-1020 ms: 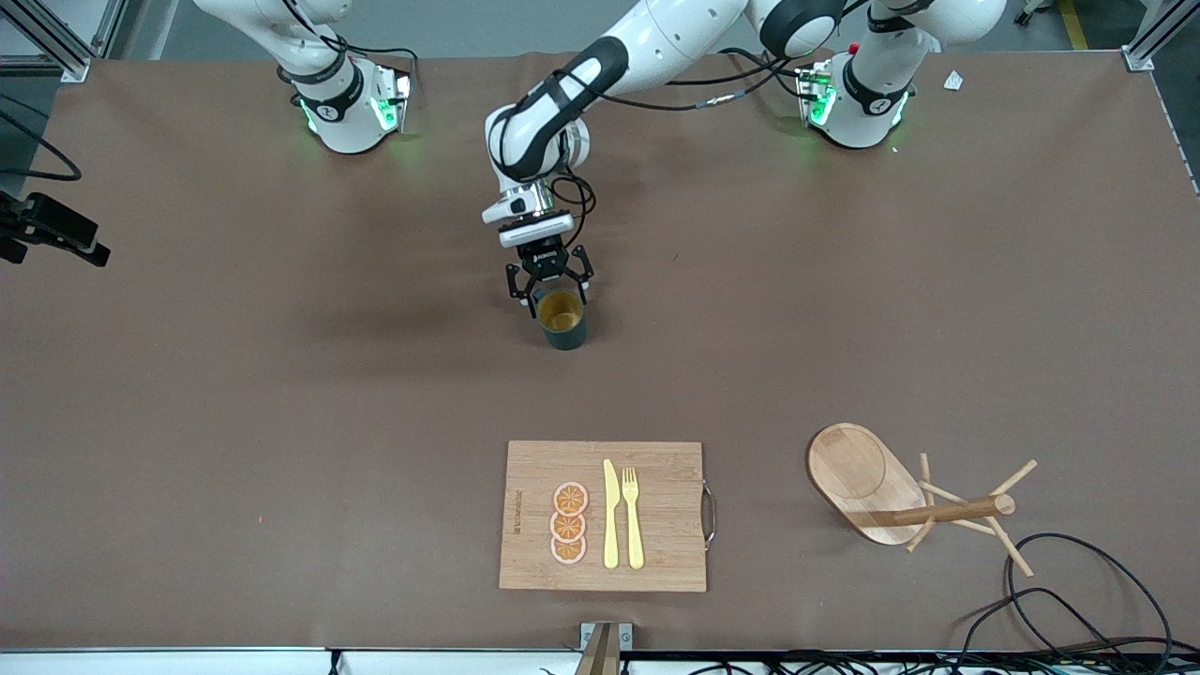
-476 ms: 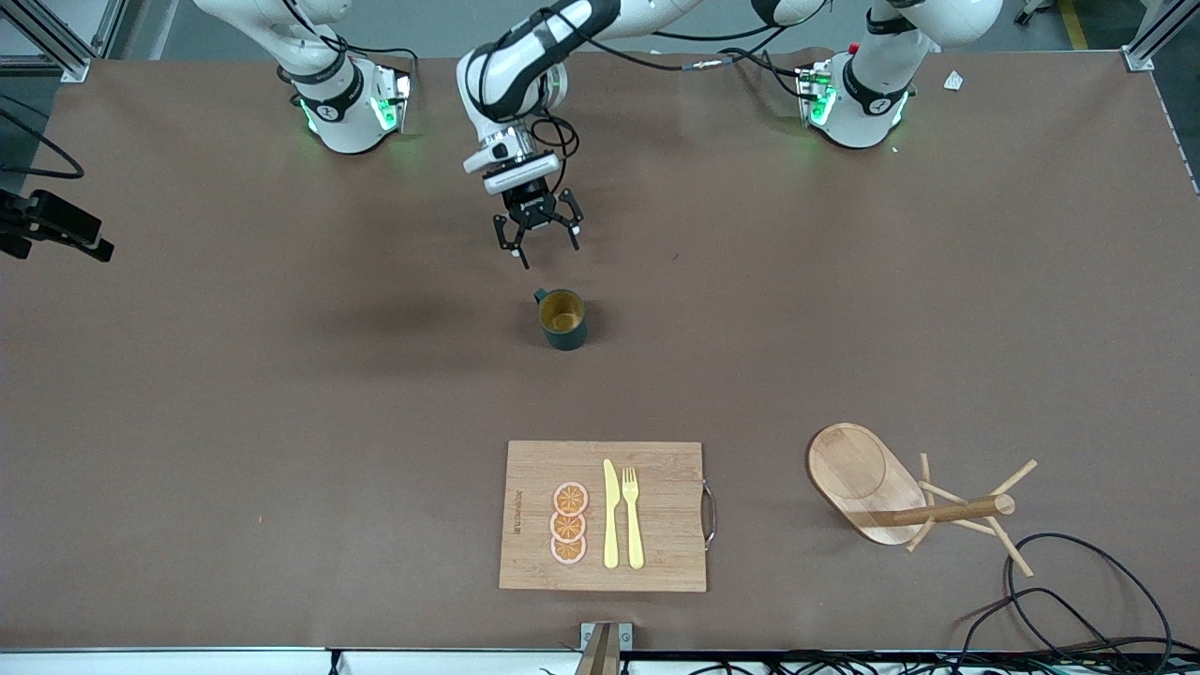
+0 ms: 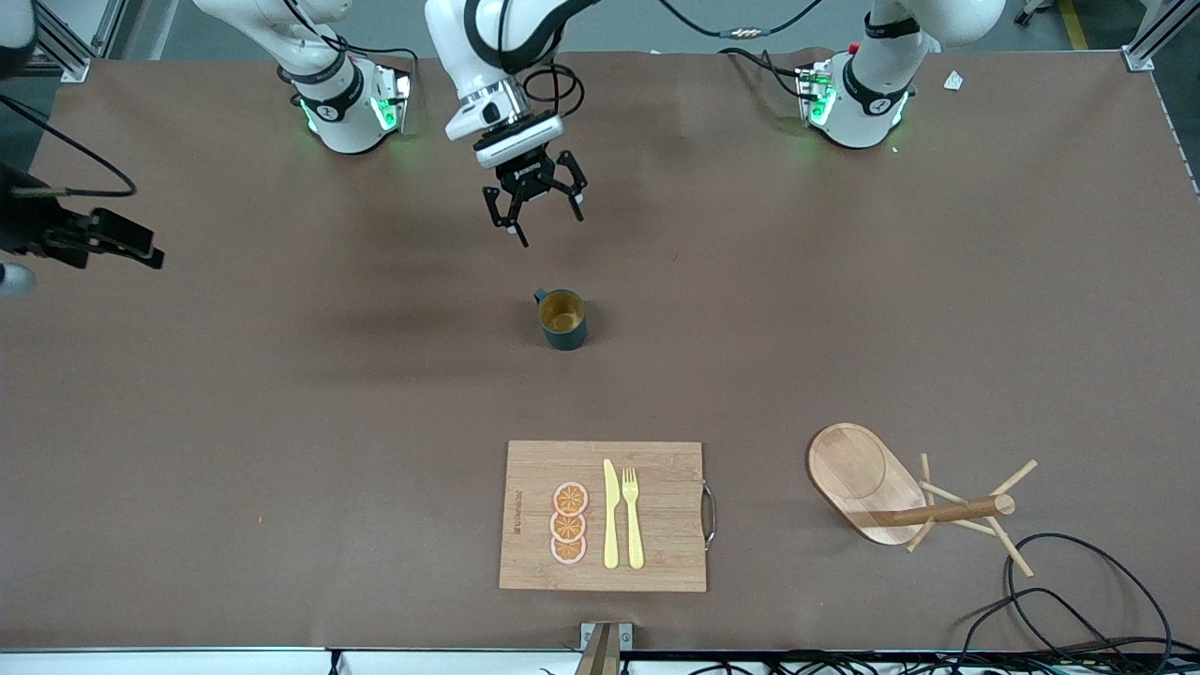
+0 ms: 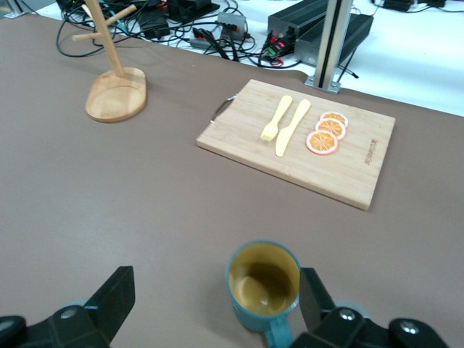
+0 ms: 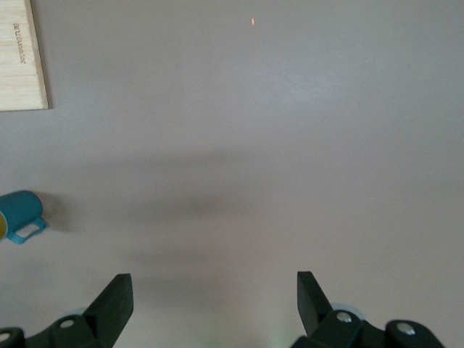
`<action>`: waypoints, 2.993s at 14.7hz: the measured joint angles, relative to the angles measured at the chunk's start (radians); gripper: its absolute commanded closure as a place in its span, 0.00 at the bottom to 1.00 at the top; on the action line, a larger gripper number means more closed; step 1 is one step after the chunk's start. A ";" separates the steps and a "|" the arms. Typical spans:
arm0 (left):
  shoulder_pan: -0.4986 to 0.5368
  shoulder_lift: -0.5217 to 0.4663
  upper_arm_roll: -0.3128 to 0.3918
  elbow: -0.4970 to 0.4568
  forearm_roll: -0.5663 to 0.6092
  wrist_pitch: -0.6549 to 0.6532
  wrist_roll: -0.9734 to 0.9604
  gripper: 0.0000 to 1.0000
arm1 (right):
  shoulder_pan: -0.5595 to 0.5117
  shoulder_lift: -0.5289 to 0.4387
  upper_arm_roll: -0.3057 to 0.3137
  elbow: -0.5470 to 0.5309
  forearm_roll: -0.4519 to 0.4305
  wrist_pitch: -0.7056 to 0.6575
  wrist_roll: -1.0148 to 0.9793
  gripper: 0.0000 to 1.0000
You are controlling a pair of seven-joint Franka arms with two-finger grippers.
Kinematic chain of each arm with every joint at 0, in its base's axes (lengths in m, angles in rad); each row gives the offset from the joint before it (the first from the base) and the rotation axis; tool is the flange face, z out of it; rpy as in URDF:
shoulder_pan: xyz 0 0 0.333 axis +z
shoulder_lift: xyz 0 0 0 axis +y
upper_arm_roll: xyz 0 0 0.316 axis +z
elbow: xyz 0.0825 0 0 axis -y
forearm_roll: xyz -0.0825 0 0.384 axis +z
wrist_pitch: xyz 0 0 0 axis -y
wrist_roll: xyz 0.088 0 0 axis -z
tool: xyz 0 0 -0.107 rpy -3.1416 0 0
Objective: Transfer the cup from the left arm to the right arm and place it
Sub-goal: 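Grasp the teal mug with the right gripper while the left gripper withdraws, then carry the teal mug with the right gripper across the table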
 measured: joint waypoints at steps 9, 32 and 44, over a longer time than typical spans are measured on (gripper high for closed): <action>0.327 -0.202 0.003 -0.006 -0.134 -0.041 0.530 0.01 | 0.293 0.021 0.009 -0.268 0.004 0.282 0.375 0.00; 1.186 -0.401 0.001 -0.003 -0.891 -0.052 1.764 0.00 | 0.786 0.693 0.009 0.163 0.064 0.579 1.278 0.59; 1.179 -0.477 -0.004 -0.021 -0.892 -0.179 1.801 0.00 | 0.728 0.696 -0.021 0.210 0.054 0.484 1.177 1.00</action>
